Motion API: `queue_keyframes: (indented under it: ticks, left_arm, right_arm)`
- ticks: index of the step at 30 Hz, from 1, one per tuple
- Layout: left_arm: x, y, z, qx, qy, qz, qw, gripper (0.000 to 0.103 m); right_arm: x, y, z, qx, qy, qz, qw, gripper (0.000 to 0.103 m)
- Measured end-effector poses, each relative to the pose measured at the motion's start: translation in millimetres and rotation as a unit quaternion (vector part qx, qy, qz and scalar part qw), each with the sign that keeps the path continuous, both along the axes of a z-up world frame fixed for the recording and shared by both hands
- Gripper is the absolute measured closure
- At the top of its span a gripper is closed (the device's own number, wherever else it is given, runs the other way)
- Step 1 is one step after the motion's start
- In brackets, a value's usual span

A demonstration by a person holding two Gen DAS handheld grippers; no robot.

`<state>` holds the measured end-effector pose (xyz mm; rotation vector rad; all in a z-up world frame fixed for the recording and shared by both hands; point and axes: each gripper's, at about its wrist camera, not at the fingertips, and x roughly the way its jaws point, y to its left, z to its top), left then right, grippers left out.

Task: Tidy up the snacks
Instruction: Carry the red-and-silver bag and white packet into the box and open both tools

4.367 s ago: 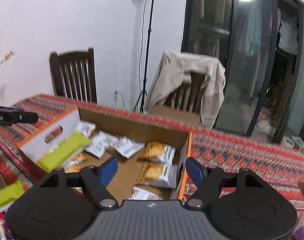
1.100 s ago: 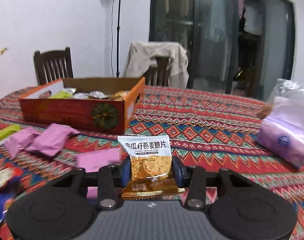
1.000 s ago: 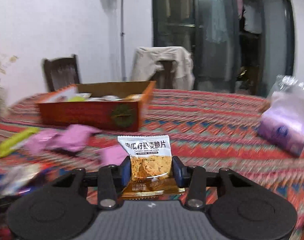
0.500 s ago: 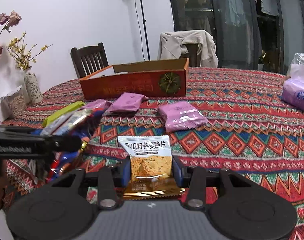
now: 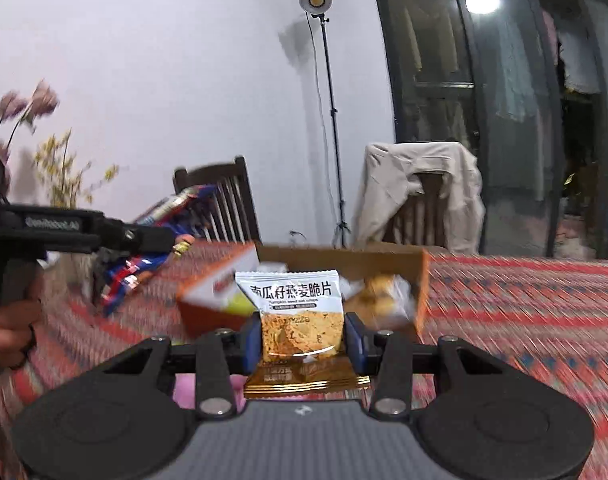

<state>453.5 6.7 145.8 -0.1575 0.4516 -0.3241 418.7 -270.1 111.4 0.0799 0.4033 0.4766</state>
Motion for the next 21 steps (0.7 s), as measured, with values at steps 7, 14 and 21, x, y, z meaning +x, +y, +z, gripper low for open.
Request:
queue_keyframes:
  ticks: [7,14,21]
  left_arm:
    - [119,-18,-33,0.022,0.065,0.029,0.9972,0.05]
    - [182,-25,-86,0.035,0.128,0.049,0.9899,0.05]
    - [188,-20,-105,0.027,0.148,0.038,0.9879,0.036]
  right_arm:
    - [135,39,-12,-0.042,0.064,-0.035,0.996,0.061]
    - [197,67,-67,-0.08,0.133,-0.054,0.986,0.058]
    - [197,73,-78,-0.09,0.128,-0.034,0.987,0.03]
